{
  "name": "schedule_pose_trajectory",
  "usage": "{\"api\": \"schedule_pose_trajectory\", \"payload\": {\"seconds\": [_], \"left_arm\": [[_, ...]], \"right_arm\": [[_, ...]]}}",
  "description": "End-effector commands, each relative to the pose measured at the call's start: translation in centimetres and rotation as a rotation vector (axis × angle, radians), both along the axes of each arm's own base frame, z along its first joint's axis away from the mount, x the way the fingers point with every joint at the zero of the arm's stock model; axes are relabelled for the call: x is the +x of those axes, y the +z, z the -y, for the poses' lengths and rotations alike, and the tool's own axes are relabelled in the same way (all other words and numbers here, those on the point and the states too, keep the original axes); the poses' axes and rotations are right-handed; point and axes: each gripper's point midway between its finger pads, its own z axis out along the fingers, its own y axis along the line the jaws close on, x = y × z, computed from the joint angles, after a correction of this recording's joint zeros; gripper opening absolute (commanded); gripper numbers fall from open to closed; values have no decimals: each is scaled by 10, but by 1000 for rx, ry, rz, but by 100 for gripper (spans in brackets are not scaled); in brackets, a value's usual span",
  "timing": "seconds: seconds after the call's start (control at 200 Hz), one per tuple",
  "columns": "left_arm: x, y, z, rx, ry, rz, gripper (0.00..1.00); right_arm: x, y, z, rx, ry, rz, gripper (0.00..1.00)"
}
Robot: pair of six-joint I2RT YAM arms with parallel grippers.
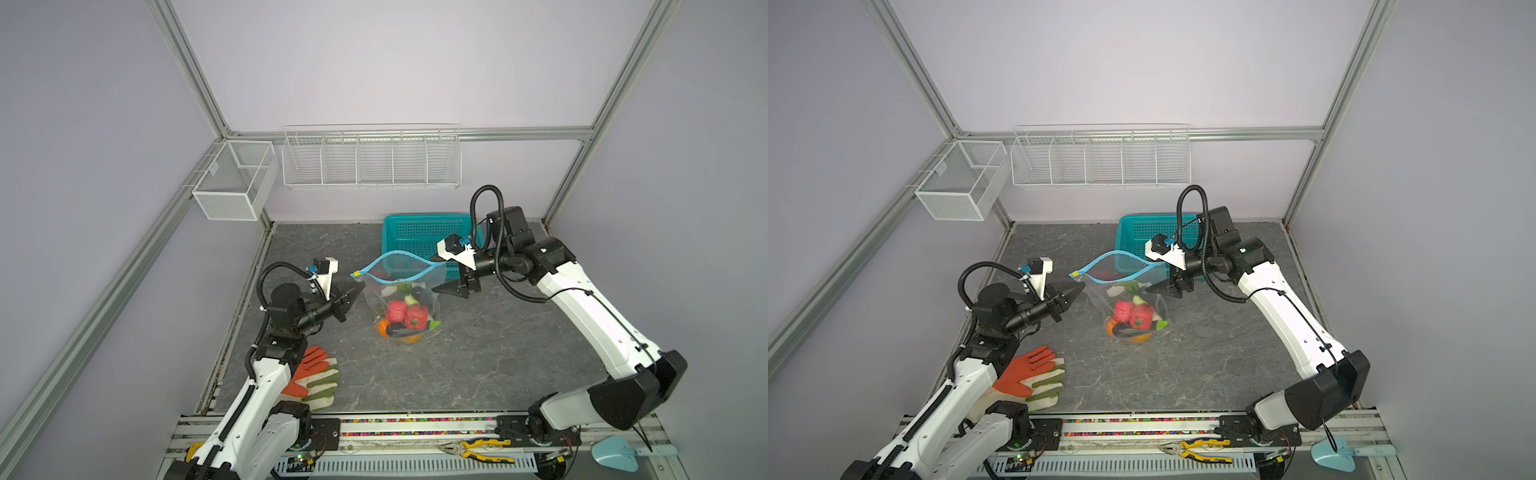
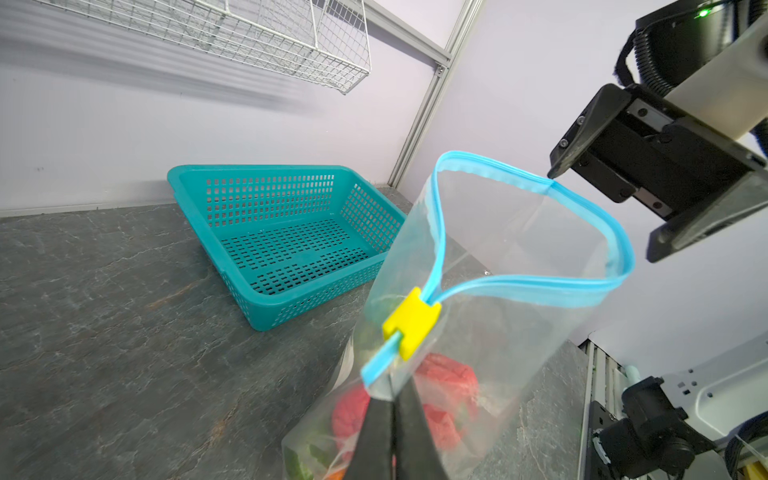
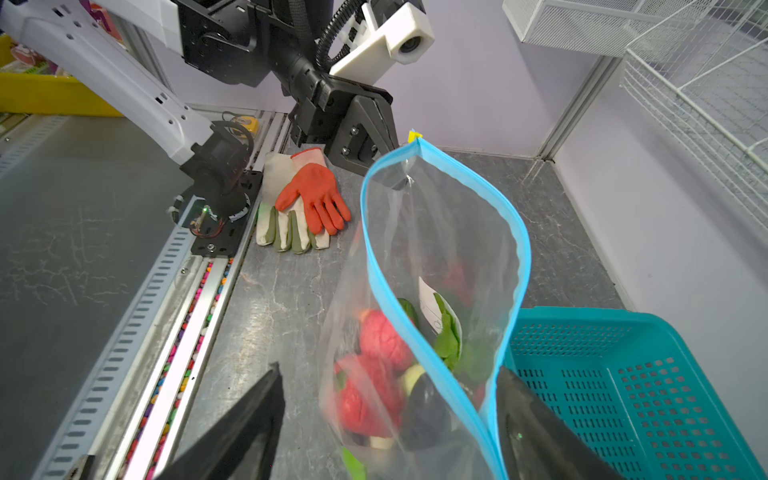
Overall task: Place the food in the zip-top bag and seal the zipper
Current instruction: 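Release the right gripper and move it over the zipper near the yellow slider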
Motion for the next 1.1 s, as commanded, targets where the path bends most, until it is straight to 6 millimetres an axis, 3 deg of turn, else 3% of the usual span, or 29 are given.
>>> {"api": "schedule_pose_trajectory", "payload": {"seconds": [0.0,0.105,0.225,0.47,0.78,1.1], "left_arm": [[-6,22,3,6,-28,87,0],[-8,25,4,24,-38,101,0],[-12,28,3,27,-39,122,0],[-21,32,3,42,-59,156,0],[-24,34,3,56,-63,187,0],[-27,32,3,79,-73,192,0]], "right_arm": [[-20,15,-8,3,58,167,91],[-31,18,-24,-20,102,254,96],[-34,16,-43,-81,145,287,94],[-22,2,-75,-205,219,261,79],[-12,2,-109,-228,326,258,76],[7,-20,-135,-236,350,253,68]]}}
